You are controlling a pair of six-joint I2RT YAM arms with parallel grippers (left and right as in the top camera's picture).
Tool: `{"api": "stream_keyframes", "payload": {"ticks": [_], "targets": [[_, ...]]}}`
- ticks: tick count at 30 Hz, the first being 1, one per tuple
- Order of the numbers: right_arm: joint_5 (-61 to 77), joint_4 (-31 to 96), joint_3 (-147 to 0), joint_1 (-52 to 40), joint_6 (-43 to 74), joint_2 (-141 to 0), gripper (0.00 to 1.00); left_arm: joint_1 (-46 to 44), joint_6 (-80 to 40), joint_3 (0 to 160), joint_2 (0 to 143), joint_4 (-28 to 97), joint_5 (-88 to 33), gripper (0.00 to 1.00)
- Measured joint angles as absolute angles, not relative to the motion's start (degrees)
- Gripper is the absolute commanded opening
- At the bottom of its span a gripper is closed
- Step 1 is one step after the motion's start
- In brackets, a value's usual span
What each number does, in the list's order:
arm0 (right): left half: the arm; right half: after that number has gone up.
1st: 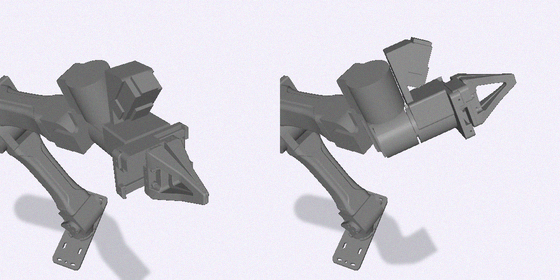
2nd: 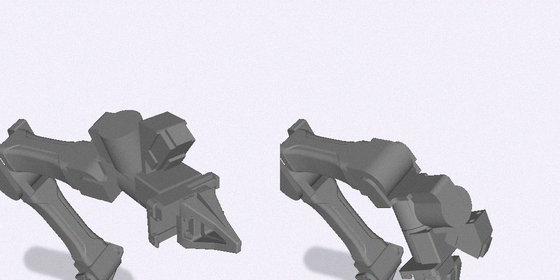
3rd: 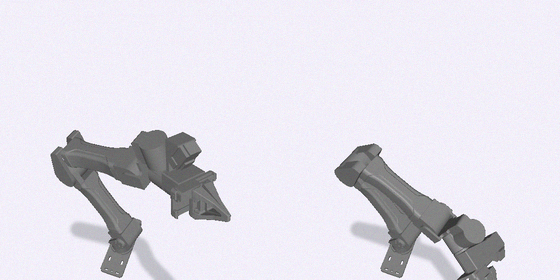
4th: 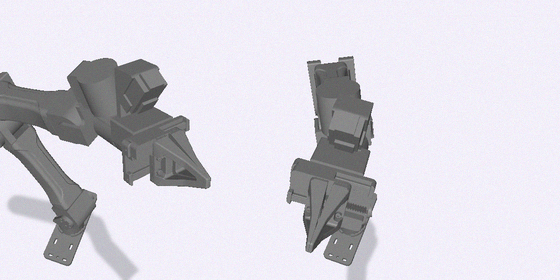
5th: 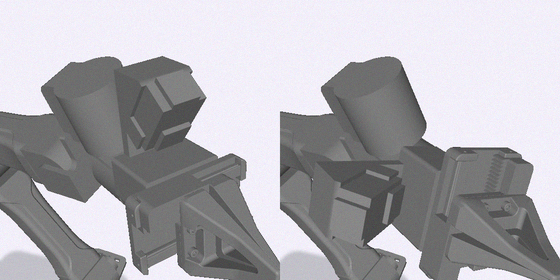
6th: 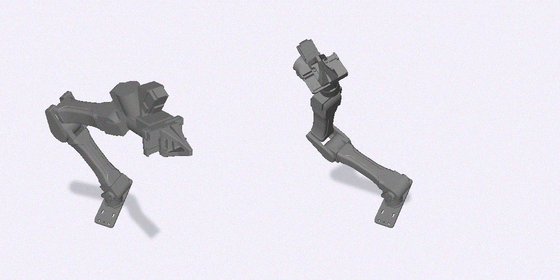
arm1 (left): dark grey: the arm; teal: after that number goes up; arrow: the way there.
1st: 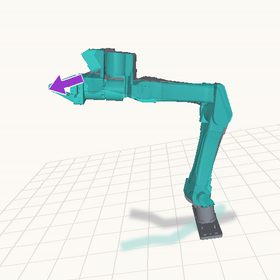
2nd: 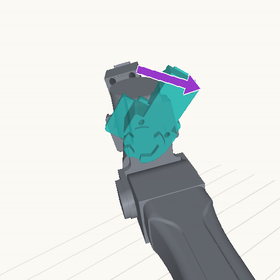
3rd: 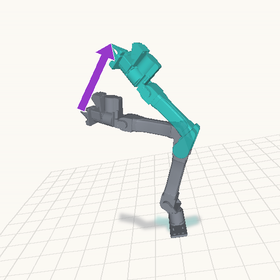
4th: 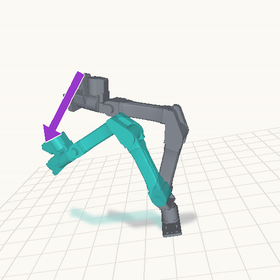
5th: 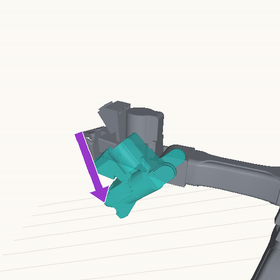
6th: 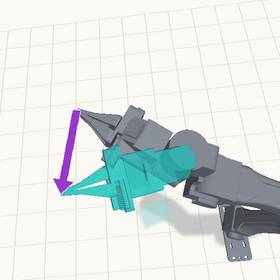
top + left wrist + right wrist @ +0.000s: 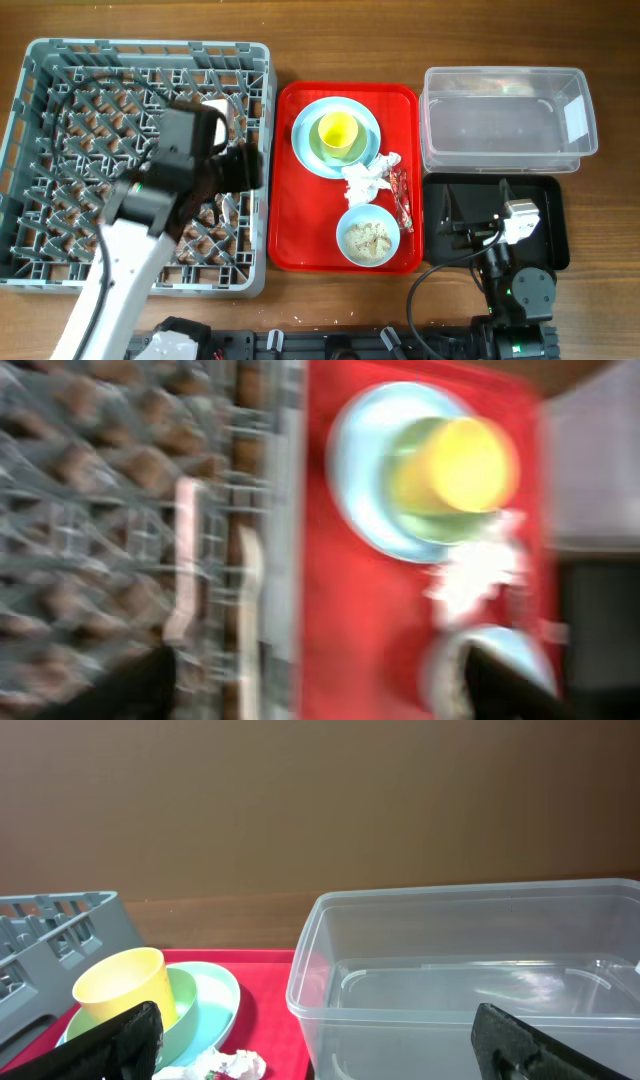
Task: Sort waste into correct bins and load items into the dishwasher rack
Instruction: 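Carry the white fork with the left gripper into the rack, then move the right gripper from the black tray toward the red wrapper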
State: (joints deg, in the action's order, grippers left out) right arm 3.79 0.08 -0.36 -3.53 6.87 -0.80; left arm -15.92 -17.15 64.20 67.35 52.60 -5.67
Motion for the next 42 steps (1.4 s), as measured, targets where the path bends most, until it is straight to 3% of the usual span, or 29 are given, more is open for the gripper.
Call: {"api": "stream_keyframes", "payload": {"ticks": [5, 28, 32, 34, 36, 42], "targets": [[3.8, 0.1, -0.4, -3.5, 6.9, -0.8, 1.0, -18.3, -21.8, 64.4, 66.8, 55.1, -7.4, 1.0], [3.8, 0.1, -0.4, -3.5, 6.9, -0.8, 1.0, -18.3, -22.2, 64.4, 66.9, 55.1, -7.1, 1.0], [7.2, -2.2, -0.4, -3.5, 17.1, -0.8, 1.0, -18.3, -22.2, 64.4, 66.9, 55.1, -7.1, 1.0], [12.3, 3.0, -2.1, -3.5, 20.4, -0.9, 1.0, -18.3, -22.2, 64.4, 66.9, 55.2, -7.1, 1.0], [12.7, 17.0, -10.6, -3.5, 20.0, -3.2, 1.0, -18.3, -22.2, 64.4, 66.9, 55.2, -7.1, 1.0], [12.0, 52.9, -53.0, -3.5, 11.2, -29.4, 1.0, -18.3, -22.2, 64.4, 67.0, 55.2, -6.9, 1.0]]}}
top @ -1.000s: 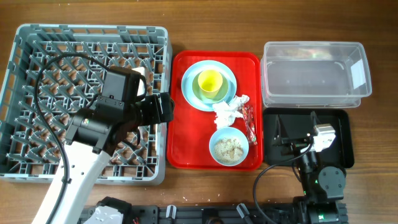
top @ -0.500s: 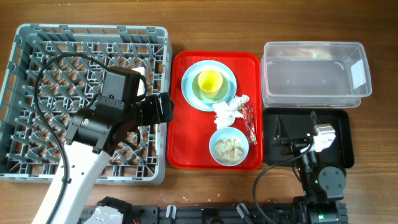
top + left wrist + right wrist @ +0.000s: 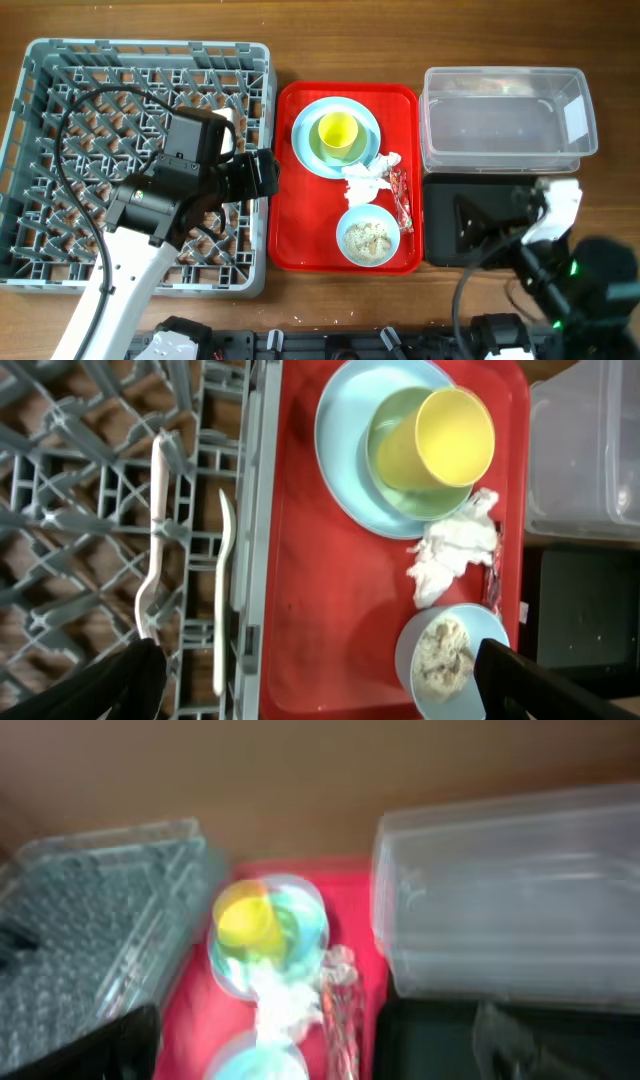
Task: Sort waste into correct bins and load items into the dishwasher rack
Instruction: 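Move the right gripper from the black tray toward the red wrapper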
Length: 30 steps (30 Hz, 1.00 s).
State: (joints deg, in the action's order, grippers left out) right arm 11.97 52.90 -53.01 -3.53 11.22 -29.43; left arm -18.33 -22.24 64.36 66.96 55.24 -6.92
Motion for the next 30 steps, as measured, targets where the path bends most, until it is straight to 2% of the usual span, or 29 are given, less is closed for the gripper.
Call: {"api": "stream_keyframes", "payload": {"ticks": [1, 3, 4, 6, 9, 13, 15, 16, 17, 22, 26, 30], "targets": [[12.0, 58.2, -58.3, -3.5, 10.1, -35.7, 1.0, -18.3, -22.2, 64.4, 67.0, 55.2, -6.9, 1.0], [14.4, 59.7, -63.0, -3.5, 10.0, -44.2, 0.98, -18.3, -22.2, 64.4, 67.0, 55.3, -6.9, 1.0], [16.6, 59.6, -63.9, -3.5, 10.0, -48.1, 0.76, -18.3, -22.2, 64.4, 67.0, 55.3, -6.9, 1.0], [21.1, 60.4, -63.9, -3.5, 10.1, -53.9, 0.38, -18.3, -22.2, 64.4, 67.0, 55.3, -6.8, 1.0], [24.2, 62.3, -64.0, -3.5, 11.2, -60.9, 0.27, -18.3, -22.2, 64.4, 67.0, 55.3, -6.7, 1.0], [20.9, 63.6, -62.4, -7.0, 13.4, -66.7, 0.23, -18.3, -22.2, 64.4, 67.0, 55.3, -6.7, 1.0], [15.9, 61.7, -59.0, -11.7, 16.6, -67.5, 0.17, -18.3, -22.2, 64.4, 67.0, 55.3, -6.7, 1.0], [13.9, 61.0, -57.5, -13.8, 18.6, -67.7, 0.08, -18.3, -22.2, 64.4, 67.0, 55.2, -6.7, 1.0], [10.8, 60.0, -55.1, -17.2, 22.1, -67.8, 0.04, -18.3, -22.2, 64.4, 67.0, 55.3, -6.7, 1.0], [-0.4, 58.5, -49.4, -26.9, 38.1, -71.8, 0.04, -18.3, -22.2, 64.4, 67.0, 55.3, -6.7, 1.0], [-1.1, 52.7, -46.5, -27.6, 41.9, -77.0, 0.04, -18.3, -22.2, 64.4, 67.0, 55.3, -6.7, 1.0], [4.1, 48.7, -44.9, -27.6, 42.4, -83.8, 0.04, -18.3, -22.2, 64.4, 67.0, 55.3, -6.7, 1.0]]}}
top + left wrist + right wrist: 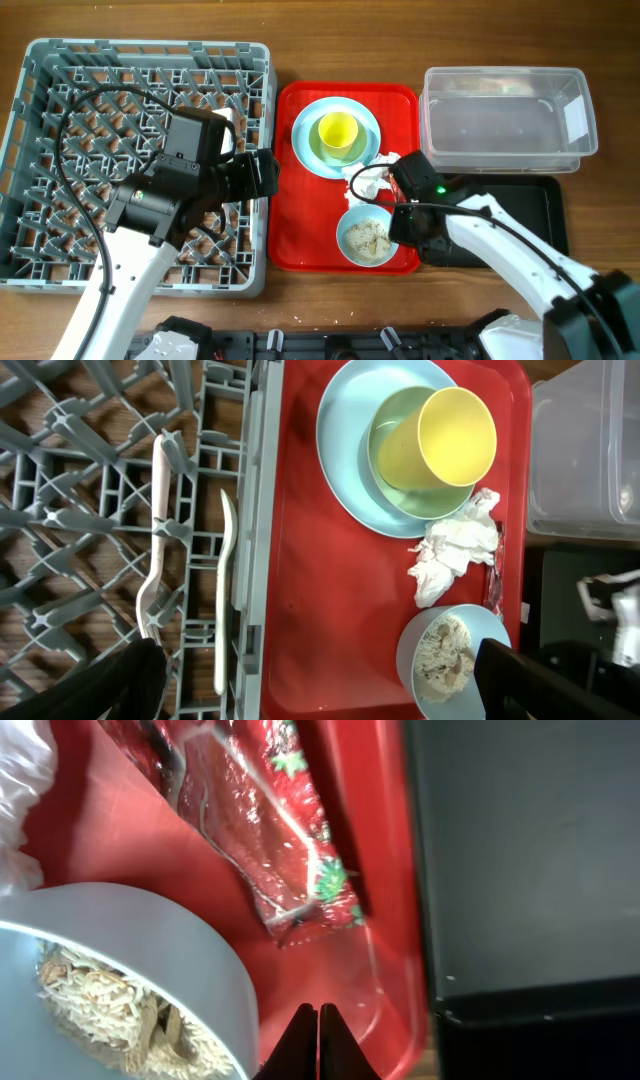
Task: Sort waste into correct bins and load items into the dishwasher rack
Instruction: 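Move the right gripper from the black tray toward the red wrapper, then grasp the red candy wrapper with the right gripper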
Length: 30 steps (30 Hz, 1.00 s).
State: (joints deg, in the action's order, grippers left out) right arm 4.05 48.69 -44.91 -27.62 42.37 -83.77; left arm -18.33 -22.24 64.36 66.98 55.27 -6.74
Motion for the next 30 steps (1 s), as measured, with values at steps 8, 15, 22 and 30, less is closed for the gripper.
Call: {"api": "stream_keyframes", "payload": {"ticks": [8, 15, 22, 30], "targets": [[17.4, 37.1, -44.4, -35.1, 33.3, -89.1, 0.11, -18.3, -22.2, 64.4, 67.0, 55.3, -6.7, 1.0], [6.0, 49.0, -51.5, -35.0, 26.0, -87.8, 0.18, -18.3, -22.2, 64.4, 67.0, 55.3, -6.7, 1.0], [-12.6, 46.7, -53.3, -35.0, 24.4, -85.4, 0.3, -18.3, -22.2, 64.4, 67.0, 55.3, -6.7, 1.0], [-18.5, 33.4, -47.0, -35.0, 24.1, -85.4, 0.35, -18.3, -22.2, 64.4, 67.0, 55.3, -6.7, 1.0]]}}
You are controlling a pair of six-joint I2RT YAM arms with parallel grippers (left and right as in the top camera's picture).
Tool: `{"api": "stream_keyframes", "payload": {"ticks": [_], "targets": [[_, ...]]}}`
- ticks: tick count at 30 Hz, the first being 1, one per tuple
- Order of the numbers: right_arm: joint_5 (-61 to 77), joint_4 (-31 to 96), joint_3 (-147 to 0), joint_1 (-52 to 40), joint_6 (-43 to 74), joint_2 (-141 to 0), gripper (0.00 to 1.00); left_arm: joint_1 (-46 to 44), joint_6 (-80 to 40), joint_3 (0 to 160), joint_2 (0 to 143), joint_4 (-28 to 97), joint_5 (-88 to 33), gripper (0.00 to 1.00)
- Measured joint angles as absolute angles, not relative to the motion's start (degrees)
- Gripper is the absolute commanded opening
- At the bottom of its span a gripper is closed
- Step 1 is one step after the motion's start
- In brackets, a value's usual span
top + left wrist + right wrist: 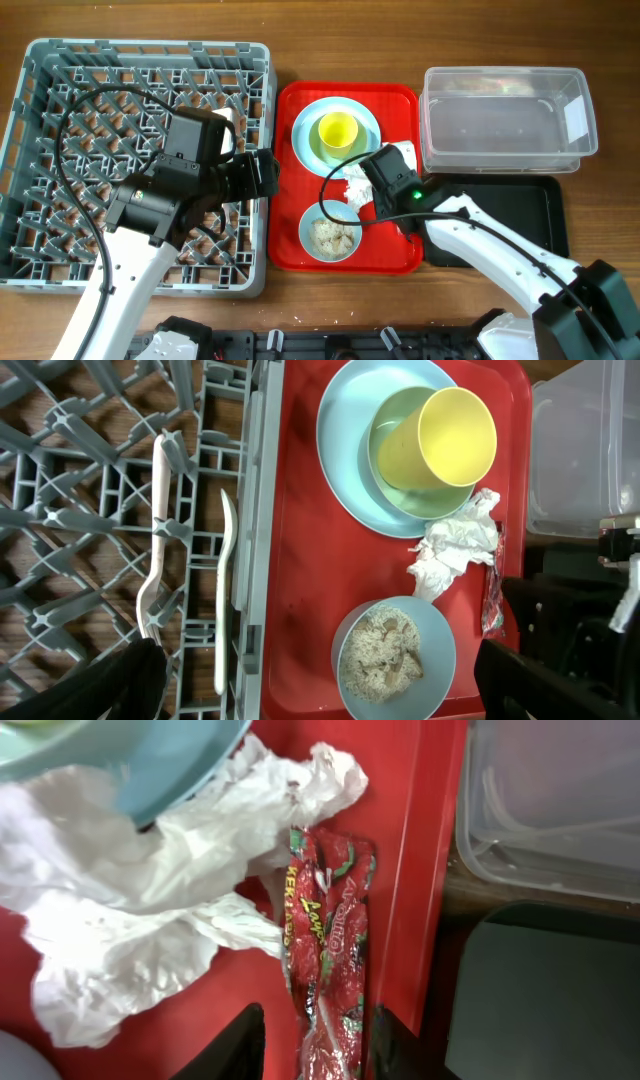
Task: Sort waste into correct bins and load items into the dishwasher rack
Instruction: 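Grasp the red candy wrapper with the right gripper, then drop the red wrapper into the clear plastic bin with the right gripper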
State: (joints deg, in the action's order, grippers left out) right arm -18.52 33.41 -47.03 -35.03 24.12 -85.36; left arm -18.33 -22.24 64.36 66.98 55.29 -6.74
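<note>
A red snack wrapper lies along the right rim of the red tray, next to a crumpled white napkin. My right gripper is open and low over the wrapper, one finger on each side of it. In the overhead view the wrapper is hidden under that gripper. A pale blue bowl of noodles sits at the tray's front. A yellow cup stands in a green bowl on a blue plate. My left gripper hangs open over the rack's right edge.
The grey dishwasher rack fills the left side; two white utensils lie in it. A clear plastic bin stands at the back right, with a black bin in front of it. The right arm's cable loops over the tray.
My right gripper was shut by the bowl at the tray's front right; it is now farther back, open astride the wrapper. The noodle bowl sits farther left. The left arm is unchanged.
At first my left arm was over the rack and the right arm sat by the black bin. Then the left gripper hung at the rack's right edge, where it stays. The right gripper came down shut beside the bowl, and now stands open over the wrapper.
</note>
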Motion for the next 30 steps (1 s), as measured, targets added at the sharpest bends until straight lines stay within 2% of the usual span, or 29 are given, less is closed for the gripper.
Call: {"api": "stream_keyframes", "payload": {"ticks": [7, 17, 18, 23, 24, 25, 30], "targets": [[-19.7, 21.3, -38.7, -35.0, 24.1, -85.3, 0.29, -18.3, -22.2, 64.4, 67.0, 55.3, -6.7, 1.0], [-19.7, 16.7, -36.2, -35.0, 24.1, -85.3, 0.25, -18.3, -22.2, 64.4, 67.0, 55.3, -6.7, 1.0], [-19.7, 15.9, -35.6, -35.0, 24.1, -85.3, 0.22, -18.3, -22.2, 64.4, 67.0, 55.3, -6.7, 1.0], [-19.7, 15.4, -34.6, -35.0, 24.1, -85.3, 0.16, -18.3, -22.2, 64.4, 67.0, 55.3, -6.7, 1.0], [-19.7, 15.4, -34.6, -35.0, 24.1, -85.3, 0.06, -18.3, -22.2, 64.4, 67.0, 55.3, -6.7, 1.0], [-19.6, 15.3, -34.6, -35.0, 24.1, -85.3, 0.04, -18.3, -22.2, 64.4, 67.0, 55.3, -6.7, 1.0], [-18.6, 16.3, -34.8, -35.0, 24.1, -85.0, 0.04, -18.3, -22.2, 64.4, 67.0, 55.3, -6.7, 1.0]]}}
